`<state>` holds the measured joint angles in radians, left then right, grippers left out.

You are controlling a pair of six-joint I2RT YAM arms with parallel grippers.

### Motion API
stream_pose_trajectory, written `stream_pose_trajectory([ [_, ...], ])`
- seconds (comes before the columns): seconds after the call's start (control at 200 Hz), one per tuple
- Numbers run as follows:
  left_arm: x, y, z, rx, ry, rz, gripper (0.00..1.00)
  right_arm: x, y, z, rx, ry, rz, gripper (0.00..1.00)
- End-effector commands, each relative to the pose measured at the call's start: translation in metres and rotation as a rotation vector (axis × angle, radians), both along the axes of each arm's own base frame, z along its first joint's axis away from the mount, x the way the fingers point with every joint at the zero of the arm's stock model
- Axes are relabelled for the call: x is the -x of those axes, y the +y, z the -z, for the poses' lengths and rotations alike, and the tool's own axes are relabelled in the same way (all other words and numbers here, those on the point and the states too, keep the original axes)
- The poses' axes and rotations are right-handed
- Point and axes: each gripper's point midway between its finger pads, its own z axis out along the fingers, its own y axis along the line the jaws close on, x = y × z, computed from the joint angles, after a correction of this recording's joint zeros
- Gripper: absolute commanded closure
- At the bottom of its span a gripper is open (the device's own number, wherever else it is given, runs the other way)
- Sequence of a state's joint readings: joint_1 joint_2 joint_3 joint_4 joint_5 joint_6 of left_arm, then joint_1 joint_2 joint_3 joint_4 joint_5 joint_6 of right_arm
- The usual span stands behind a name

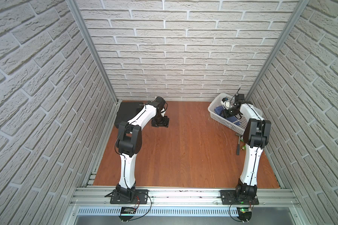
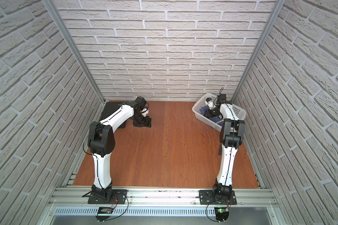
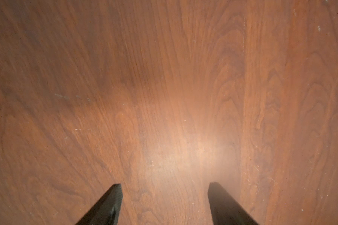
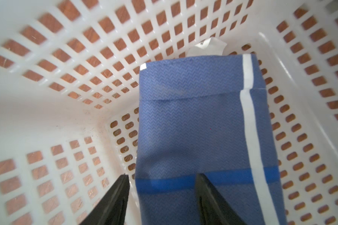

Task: Roll up the pillowcase
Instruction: Adjust the pillowcase in the bin, then reset both arms

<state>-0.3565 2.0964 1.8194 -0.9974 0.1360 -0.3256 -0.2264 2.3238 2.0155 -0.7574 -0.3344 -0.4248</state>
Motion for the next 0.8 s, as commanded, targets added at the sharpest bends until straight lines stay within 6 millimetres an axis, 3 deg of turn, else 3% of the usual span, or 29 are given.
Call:
stream_pose_trajectory([
  [0.0, 0.006, 0.006, -0.020, -0.024, -0.037, 0.004, 0.25, -0.005, -0.004, -0.075, 0.040, -0.173, 0.020, 0.39],
  [0.14, 0.005, 0.016, -0.036, -0.047, -0.107, -0.013, 0.24, 0.009, -0.004, -0.109, 0.073, -0.263, 0.035, 0.36],
  [0.185, 0.004, 0.020, -0.040, -0.058, -0.140, -0.012, 0.24, 0.016, 0.000, -0.111, 0.067, -0.272, 0.032, 0.35],
  [0.21, 0.004, 0.022, -0.042, -0.064, -0.158, -0.009, 0.23, 0.022, 0.001, -0.127, 0.071, -0.306, 0.034, 0.33],
  [0.425, -0.005, 0.039, -0.060, -0.066, -0.402, -0.005, 0.16, 0.071, 0.029, -0.160, -0.001, -0.442, 0.053, 0.23],
  [0.49, -0.009, 0.043, -0.062, -0.065, -0.509, 0.012, 0.03, 0.090, 0.041, -0.159, -0.055, -0.479, 0.078, 0.20],
  [0.565, -0.014, 0.053, -0.056, -0.046, -0.601, 0.008, 0.02, 0.109, 0.051, -0.148, -0.121, -0.516, 0.132, 0.08],
  [0.635, -0.015, 0.063, -0.047, -0.034, -0.664, 0.002, 0.02, 0.121, 0.042, -0.129, -0.146, -0.559, 0.259, 0.00],
  [0.795, -0.014, 0.100, -0.032, -0.031, -0.786, -0.038, 0.02, 0.156, 0.023, -0.097, -0.070, -0.629, 0.459, 0.00],
])
